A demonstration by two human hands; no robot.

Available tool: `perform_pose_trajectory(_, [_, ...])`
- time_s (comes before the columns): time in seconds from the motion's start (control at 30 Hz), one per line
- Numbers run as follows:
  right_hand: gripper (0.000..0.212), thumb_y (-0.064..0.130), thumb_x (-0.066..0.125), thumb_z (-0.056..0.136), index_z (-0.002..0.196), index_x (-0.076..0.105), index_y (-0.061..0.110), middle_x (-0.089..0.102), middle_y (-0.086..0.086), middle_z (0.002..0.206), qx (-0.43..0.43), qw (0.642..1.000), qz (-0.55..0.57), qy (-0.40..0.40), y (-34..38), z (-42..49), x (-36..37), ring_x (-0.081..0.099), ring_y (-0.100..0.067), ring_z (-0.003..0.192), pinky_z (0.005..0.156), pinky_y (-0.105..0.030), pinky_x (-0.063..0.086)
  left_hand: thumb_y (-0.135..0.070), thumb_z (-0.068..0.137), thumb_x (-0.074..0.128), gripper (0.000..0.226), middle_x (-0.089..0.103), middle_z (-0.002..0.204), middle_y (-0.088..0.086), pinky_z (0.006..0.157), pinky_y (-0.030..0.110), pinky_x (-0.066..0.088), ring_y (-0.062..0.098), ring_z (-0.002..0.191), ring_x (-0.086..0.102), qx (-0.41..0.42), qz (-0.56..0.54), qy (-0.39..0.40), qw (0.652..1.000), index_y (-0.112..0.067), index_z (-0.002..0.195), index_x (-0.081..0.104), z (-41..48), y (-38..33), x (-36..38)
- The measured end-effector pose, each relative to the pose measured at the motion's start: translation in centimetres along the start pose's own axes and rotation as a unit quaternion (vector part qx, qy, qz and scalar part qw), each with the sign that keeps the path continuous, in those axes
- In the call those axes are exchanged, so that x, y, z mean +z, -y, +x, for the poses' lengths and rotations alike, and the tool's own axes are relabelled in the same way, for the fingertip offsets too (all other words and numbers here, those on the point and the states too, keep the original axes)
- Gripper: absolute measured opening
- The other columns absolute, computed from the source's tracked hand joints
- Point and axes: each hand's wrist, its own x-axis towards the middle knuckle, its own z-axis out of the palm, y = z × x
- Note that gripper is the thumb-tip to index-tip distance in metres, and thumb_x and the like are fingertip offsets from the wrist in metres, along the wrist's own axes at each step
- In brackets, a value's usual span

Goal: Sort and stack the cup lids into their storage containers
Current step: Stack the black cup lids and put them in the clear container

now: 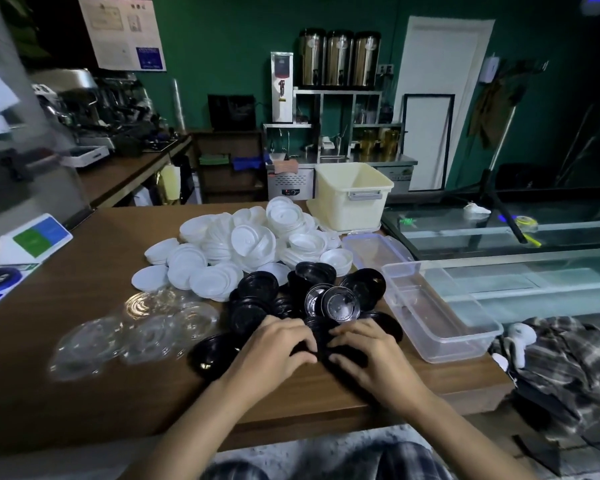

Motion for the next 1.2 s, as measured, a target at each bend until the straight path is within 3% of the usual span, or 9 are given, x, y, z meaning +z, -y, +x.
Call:
perform_pose_trajectory(0.13, [0.012,0.035,0.080,0.093,0.103,0.078,0.027,0.073,0.026,0.109,0.038,0.996,0.065,-0.050,0.5,0.1,-0.6,0.064,-0.002,0.111,0.099,-0.021,0.049,-0.025,0.084,0.086,0.016,0.067,0.103,-0.018,0.096,0.023,0.048,0.006,0.103,0.066,-0.023,-0.120,-0.025,0.992,-0.028,0.094,0.074,0.7,-0.5,-1.5])
perform_pose_trajectory(0.23, [0.006,0.029,0.075,0.098,0.099,0.074,0.023,0.075,0.014,0.098,0.100,0.982,0.155,-0.051,1.3,0.1,-1.6,0.070,-0.009,0.096,0.090,-0.031,0.053,-0.020,0.088,0.083,0.028,0.068,0.114,-0.018,0.101,0.018,0.048,0.004,0.112,0.065,-0.043,-0.142,-0.042,0.988,-0.028,0.114,0.075,0.8,-1.3,-2.5])
perform_pose_trajectory(0.4, [0.022,0.042,0.070,0.098,0.103,0.067,0.021,0.069,-0.002,0.088,0.134,0.956,0.254,-0.062,1.4,-0.3,-2.1,0.066,-0.028,0.092,0.091,-0.045,0.050,-0.015,0.089,0.082,0.042,0.074,0.107,-0.009,0.088,0.020,0.057,0.005,0.098,0.071,-0.134,-0.237,-0.058,0.960,-0.032,0.126,0.071,1.1,-2.6,-2.4])
perform_pose_trajectory(0.63, [0.033,0.007,0.083,0.090,0.120,0.073,0.018,0.080,0.003,0.108,0.160,0.931,0.327,-0.035,1.2,1.0,-2.5,0.074,-0.012,0.104,0.097,-0.026,0.055,-0.015,0.094,0.076,0.037,0.075,0.114,-0.010,0.090,0.016,0.055,-0.001,0.101,0.070,-0.150,-0.241,-0.060,0.957,-0.030,0.128,0.073,1.2,-3.6,-1.0])
perform_pose_trajectory(0.8, [0.034,-0.011,0.081,0.084,0.104,0.066,0.012,0.068,-0.001,0.079,0.209,0.904,0.359,-0.105,0.3,0.5,-1.8,0.064,-0.004,0.076,0.079,-0.015,0.050,-0.033,0.092,0.078,0.027,0.071,0.117,-0.020,0.102,0.020,0.045,-0.005,0.112,0.060,-0.064,-0.029,-0.069,0.995,-0.028,0.119,0.076,-1.0,-1.6,0.3])
perform_pose_trajectory(0.9, [0.043,-0.015,0.076,0.086,0.115,0.068,0.016,0.075,-0.004,0.097,0.231,0.891,0.374,-0.117,-0.2,-0.1,-1.4,0.069,-0.008,0.089,0.089,-0.018,0.054,-0.040,0.089,0.079,0.023,0.073,0.113,-0.020,0.107,0.031,0.038,-0.002,0.110,0.059,-0.016,0.057,-0.009,0.998,-0.031,0.110,0.078,-1.8,-0.5,1.1])
perform_pose_trajectory(1.0, [0.043,-0.013,0.073,0.089,0.116,0.073,0.021,0.081,0.005,0.110,0.239,0.885,0.385,-0.106,-0.3,-0.4,-1.2,0.073,-0.012,0.106,0.099,-0.025,0.055,-0.029,0.087,0.081,0.012,0.075,0.102,-0.020,0.113,0.036,0.033,0.001,0.100,0.064,0.014,0.097,-0.011,0.995,-0.031,0.099,0.079,-1.6,-0.1,1.7])
perform_pose_trajectory(1.13, [0.033,-0.006,0.076,0.080,0.106,0.068,0.012,0.076,0.005,0.096,0.231,0.875,0.405,-0.131,-0.4,-0.5,-1.2,0.069,-0.009,0.092,0.089,-0.021,0.055,-0.024,0.093,0.074,0.009,0.072,0.100,-0.017,0.120,0.030,0.022,0.003,0.095,0.065,0.021,0.117,-0.028,0.993,-0.028,0.101,0.072,-1.3,-0.3,1.3])
perform_pose_trajectory(1.2, [0.034,-0.007,0.075,0.079,0.106,0.063,0.009,0.073,0.002,0.088,0.233,0.859,0.432,-0.143,-0.5,-0.5,-1.3,0.067,-0.012,0.086,0.083,-0.021,0.056,-0.021,0.097,0.069,0.008,0.070,0.103,-0.017,0.119,0.026,0.028,0.002,0.097,0.064,0.005,0.070,-0.046,0.996,-0.024,0.105,0.070,-0.9,-0.7,0.5])
